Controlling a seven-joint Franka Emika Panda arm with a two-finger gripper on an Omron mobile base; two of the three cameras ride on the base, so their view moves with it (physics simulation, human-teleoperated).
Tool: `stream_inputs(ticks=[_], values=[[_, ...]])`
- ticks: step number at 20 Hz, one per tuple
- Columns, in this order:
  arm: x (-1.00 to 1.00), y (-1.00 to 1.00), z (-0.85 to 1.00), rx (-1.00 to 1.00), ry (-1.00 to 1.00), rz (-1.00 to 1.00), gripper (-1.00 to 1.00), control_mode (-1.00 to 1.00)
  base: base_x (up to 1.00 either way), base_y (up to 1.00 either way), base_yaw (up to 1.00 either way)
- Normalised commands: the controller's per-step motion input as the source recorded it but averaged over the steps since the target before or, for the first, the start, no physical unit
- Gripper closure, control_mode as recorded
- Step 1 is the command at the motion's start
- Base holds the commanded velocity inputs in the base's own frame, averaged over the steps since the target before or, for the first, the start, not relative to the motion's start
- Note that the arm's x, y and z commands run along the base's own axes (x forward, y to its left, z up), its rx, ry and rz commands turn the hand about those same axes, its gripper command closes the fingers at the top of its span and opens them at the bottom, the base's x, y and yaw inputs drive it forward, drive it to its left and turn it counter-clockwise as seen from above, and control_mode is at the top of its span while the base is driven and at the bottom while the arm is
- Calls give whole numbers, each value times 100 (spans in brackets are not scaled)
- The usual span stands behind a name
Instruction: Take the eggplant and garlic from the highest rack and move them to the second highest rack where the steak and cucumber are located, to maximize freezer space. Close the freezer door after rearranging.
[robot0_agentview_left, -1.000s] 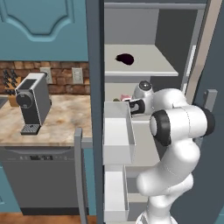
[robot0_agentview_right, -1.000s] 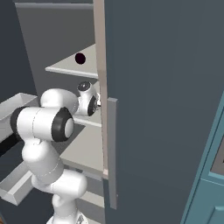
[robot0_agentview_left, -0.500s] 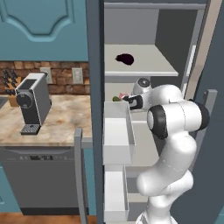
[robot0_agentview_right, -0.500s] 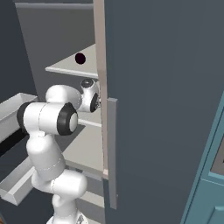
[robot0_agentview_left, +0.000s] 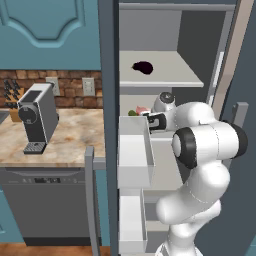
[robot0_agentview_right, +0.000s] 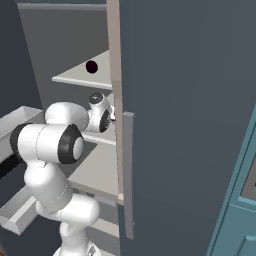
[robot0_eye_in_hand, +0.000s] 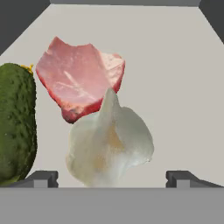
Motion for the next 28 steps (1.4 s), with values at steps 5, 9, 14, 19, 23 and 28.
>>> stream_inputs(ticks=[5, 9, 14, 19, 23, 28], values=[[-68, 0, 17, 0, -11, 0, -100, -100, 0, 0, 0], [-78, 3, 69, 0, -14, 0, -100, -100, 0, 0, 0], [-65, 12, 97, 0, 0, 0, -100, -100, 0, 0, 0], [-54, 6, 100, 0, -1, 0, -100, -100, 0, 0, 0], [-48, 6, 100, -2, 0, 0, -100, -100, 0, 0, 0], [-34, 12, 94, -6, 0, 0, -100, -100, 0, 0, 0]])
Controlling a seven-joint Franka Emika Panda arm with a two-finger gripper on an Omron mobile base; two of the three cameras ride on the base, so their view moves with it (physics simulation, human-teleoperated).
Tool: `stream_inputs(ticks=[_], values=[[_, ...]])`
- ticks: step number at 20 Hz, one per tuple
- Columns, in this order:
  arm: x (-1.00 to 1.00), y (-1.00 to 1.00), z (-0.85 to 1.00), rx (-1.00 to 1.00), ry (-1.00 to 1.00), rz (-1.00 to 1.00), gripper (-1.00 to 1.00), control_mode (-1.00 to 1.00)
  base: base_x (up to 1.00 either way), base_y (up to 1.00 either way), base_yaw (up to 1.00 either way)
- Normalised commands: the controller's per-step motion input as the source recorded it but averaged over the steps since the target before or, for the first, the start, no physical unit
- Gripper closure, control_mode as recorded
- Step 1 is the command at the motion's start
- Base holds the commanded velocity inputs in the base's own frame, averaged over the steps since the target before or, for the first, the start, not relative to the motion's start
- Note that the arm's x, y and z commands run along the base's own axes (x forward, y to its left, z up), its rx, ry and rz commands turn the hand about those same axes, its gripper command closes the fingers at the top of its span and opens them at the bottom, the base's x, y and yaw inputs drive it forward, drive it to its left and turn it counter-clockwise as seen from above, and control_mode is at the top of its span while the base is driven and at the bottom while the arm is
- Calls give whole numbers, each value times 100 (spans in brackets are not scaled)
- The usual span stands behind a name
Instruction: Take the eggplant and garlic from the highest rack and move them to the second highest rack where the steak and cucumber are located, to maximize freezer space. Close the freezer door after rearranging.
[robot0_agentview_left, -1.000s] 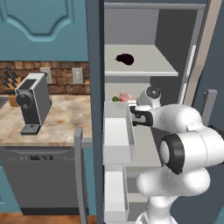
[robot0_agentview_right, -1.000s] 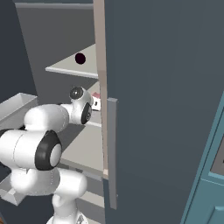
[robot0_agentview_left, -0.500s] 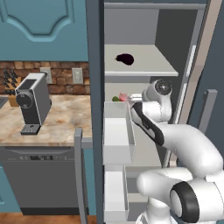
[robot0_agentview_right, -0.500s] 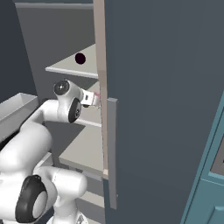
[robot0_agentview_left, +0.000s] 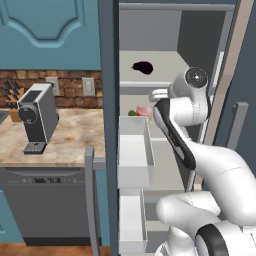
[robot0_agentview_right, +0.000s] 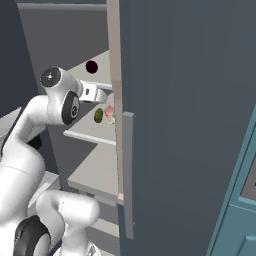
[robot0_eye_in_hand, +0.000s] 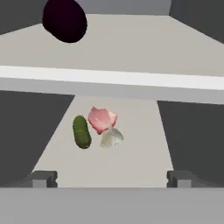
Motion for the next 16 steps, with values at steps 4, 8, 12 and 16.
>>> stream_inputs(ticks=[4, 8, 12, 16], values=[[-7, 20, 88, -8, 4, 5, -100, -100, 0, 0, 0], [3, 18, 28, 0, 4, 21, -100, -100, 0, 0, 0], [3, 0, -1, 4, -13, 17, -100, -100, 0, 0, 0], [23, 24, 0, 0, 0, 0, -100, -100, 0, 0, 0]])
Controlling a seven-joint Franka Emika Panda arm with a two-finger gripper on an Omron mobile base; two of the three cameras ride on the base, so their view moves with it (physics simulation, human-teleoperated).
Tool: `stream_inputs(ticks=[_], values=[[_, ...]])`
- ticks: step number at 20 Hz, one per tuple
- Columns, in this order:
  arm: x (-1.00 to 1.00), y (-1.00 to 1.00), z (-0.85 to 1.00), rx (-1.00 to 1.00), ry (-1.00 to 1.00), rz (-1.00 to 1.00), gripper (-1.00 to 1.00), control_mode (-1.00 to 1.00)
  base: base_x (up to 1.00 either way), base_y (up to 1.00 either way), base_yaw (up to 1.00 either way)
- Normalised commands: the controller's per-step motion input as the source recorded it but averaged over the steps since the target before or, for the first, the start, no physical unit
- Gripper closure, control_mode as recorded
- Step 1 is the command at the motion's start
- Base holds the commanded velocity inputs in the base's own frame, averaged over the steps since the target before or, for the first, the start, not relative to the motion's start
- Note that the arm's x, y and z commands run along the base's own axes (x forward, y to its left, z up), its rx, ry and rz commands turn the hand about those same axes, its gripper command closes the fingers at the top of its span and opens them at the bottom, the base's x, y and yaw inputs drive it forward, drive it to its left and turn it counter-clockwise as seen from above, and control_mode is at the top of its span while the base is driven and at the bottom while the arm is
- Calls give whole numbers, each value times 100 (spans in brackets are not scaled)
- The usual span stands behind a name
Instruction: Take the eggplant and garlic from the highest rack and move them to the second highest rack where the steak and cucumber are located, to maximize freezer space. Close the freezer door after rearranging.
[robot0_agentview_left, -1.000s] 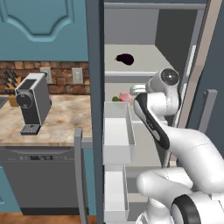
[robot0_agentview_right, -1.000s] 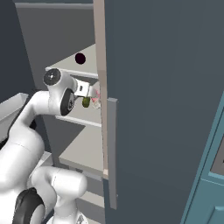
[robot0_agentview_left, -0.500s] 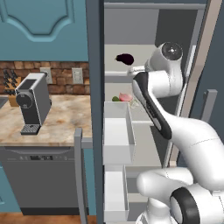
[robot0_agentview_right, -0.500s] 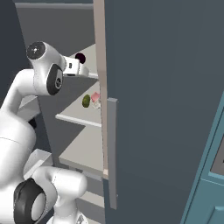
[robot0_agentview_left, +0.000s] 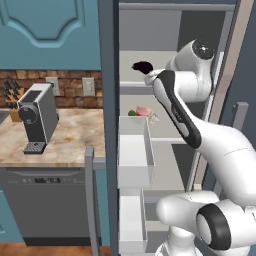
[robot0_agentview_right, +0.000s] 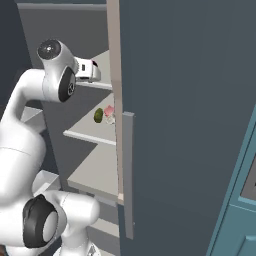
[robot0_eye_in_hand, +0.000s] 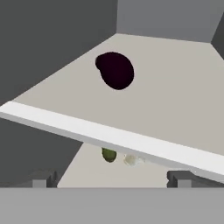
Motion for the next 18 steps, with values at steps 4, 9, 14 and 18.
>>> stream_inputs(ticks=[4, 9, 14, 18], values=[[35, 17, 0, 0, 0, 0, -100, -100, 0, 0, 0], [44, 6, 0, 0, 0, 0, -100, -100, 0, 0, 0], [42, 0, 0, 0, 3, 0, -100, -100, 0, 0, 0], [42, 4, 0, 0, 5, 0, -100, -100, 0, 0, 0]])
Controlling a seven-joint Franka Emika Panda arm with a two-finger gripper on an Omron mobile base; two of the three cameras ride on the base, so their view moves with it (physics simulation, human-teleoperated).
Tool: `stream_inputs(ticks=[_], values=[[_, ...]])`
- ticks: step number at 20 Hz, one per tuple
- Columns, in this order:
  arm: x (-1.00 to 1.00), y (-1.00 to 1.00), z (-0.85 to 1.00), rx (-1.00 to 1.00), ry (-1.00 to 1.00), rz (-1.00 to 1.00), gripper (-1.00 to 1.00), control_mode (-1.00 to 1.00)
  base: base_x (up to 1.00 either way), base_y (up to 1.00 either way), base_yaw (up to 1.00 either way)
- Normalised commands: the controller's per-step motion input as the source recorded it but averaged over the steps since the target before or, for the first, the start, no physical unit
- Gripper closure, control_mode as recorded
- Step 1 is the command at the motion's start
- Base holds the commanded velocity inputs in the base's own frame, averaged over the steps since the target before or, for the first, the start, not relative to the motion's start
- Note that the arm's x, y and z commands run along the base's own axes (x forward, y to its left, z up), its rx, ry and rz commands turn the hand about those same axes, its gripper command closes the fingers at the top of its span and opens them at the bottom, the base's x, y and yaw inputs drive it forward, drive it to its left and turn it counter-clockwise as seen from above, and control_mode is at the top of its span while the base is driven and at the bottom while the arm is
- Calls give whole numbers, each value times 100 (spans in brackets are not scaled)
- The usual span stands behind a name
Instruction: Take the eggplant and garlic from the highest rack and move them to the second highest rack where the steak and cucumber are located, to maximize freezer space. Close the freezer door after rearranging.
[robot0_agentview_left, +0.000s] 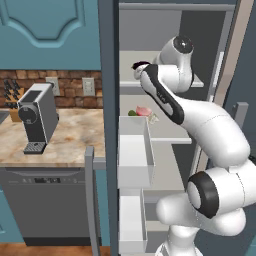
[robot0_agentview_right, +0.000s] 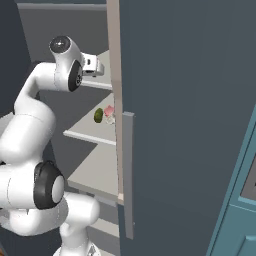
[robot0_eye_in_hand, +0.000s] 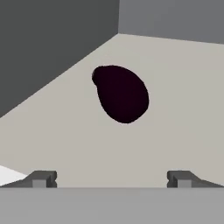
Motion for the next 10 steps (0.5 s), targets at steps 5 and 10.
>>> stream_inputs(ticks=[5, 10], values=[[49, 2, 0, 0, 6, 0, -100, -100, 0, 0, 0], [45, 3, -1, 0, 1, 0, -100, -100, 0, 0, 0]])
